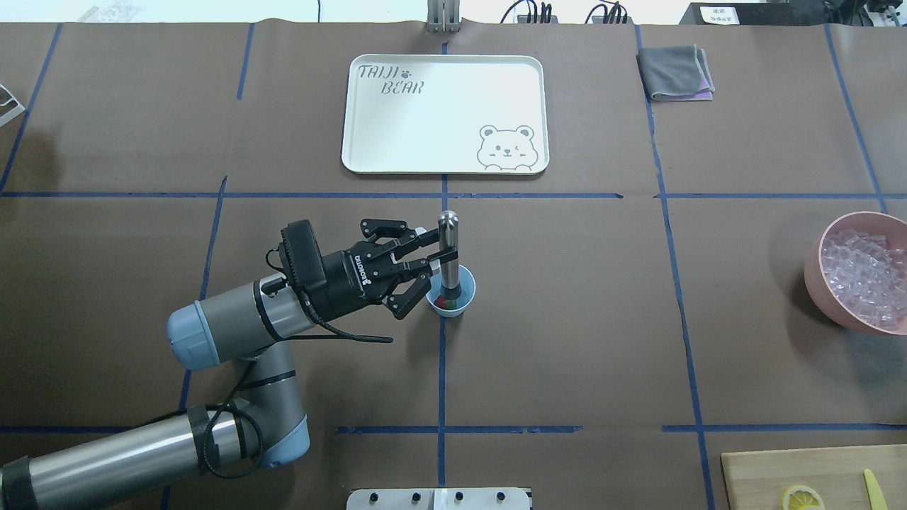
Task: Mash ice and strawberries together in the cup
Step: 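Push the pestle down into the cup with the left gripper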
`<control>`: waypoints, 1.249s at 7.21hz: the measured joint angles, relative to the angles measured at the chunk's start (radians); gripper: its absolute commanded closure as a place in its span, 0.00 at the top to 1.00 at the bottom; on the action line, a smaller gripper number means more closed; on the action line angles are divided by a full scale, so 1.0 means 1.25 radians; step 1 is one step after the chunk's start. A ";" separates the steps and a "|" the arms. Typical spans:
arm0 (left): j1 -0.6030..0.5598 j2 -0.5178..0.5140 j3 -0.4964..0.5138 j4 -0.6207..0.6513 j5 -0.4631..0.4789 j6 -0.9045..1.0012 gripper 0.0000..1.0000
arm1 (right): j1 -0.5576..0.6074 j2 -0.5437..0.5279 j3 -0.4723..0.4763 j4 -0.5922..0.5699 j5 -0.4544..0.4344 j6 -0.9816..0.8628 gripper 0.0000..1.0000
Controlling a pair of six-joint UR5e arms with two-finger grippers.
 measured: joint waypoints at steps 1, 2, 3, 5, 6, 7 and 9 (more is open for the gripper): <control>0.010 -0.002 0.017 -0.011 0.013 0.010 0.00 | 0.000 0.000 0.000 0.000 0.000 0.000 1.00; 0.014 -0.002 0.030 -0.017 0.018 0.016 0.00 | 0.000 0.000 0.000 0.000 -0.001 0.000 1.00; 0.015 -0.003 0.038 -0.020 0.021 0.019 0.00 | 0.000 0.000 0.000 0.000 0.000 0.000 1.00; 0.017 -0.009 0.043 -0.020 0.025 0.021 0.00 | 0.000 0.000 0.000 0.000 0.000 0.000 1.00; 0.015 -0.012 0.039 -0.021 0.025 0.020 0.00 | 0.000 0.000 0.000 0.000 0.000 0.000 1.00; 0.009 -0.014 0.027 -0.019 0.025 0.017 0.00 | 0.000 0.000 0.000 0.000 -0.001 0.000 1.00; -0.012 -0.014 -0.014 0.005 0.024 0.007 0.00 | 0.000 0.000 0.000 0.000 -0.001 0.000 1.00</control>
